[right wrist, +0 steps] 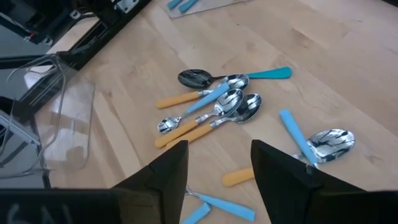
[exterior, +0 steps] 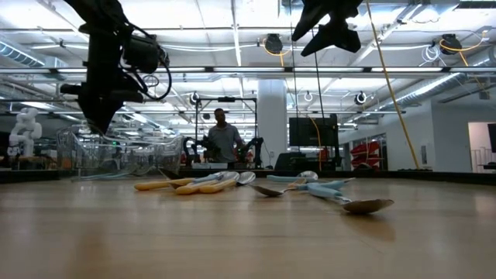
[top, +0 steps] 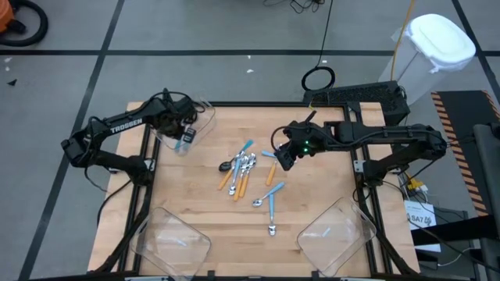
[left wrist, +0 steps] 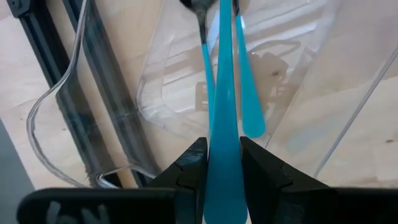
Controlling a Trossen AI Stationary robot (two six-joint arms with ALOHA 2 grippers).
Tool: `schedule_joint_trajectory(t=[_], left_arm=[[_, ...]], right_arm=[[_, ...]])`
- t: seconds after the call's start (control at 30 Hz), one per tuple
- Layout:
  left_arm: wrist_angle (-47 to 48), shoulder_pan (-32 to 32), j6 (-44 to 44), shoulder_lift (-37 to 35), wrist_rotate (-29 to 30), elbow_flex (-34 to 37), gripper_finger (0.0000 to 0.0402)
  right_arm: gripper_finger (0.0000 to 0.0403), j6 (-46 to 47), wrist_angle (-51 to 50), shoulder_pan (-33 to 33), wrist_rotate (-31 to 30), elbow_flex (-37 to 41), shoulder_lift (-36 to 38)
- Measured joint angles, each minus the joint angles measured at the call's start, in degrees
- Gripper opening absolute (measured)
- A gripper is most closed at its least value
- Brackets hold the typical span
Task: Sort silverware by color (type)
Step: Put the blue spoon into the top left transparent bin
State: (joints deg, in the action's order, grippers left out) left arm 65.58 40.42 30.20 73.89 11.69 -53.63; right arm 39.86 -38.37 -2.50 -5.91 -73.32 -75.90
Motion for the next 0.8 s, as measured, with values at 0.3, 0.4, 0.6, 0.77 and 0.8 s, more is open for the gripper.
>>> schedule_joint_trajectory(t=[0.3,0.4,0.6,0.77,0.8], left_arm=[[-3.3,0.0,-1.1,0.0,0.1,0.0,0.0079],[-3.8,0.1,-0.9,0.5,0.8,0.0,0.0079],[-4.0,0.2,0.6,3.2,1.2,0.0,0.0079],[-3.9,0.2,1.1,5.5,1.3,0.0,0.0079],[-4.0,0.2,1.0,5.8,1.3,0.0,0.0079]], right_arm=[[0.0171,0.0,0.0,0.0,-0.4,0.0,0.0],[0.0171,0.0,0.0,0.0,-0.5,0.0,0.0],[0.0171,0.0,0.0,0.0,-1.6,0.0,0.0],[0.0171,0.1,0.0,0.0,-1.7,0.0,0.0],[0.0171,0.1,0.0,0.0,-1.8,0.0,0.0]])
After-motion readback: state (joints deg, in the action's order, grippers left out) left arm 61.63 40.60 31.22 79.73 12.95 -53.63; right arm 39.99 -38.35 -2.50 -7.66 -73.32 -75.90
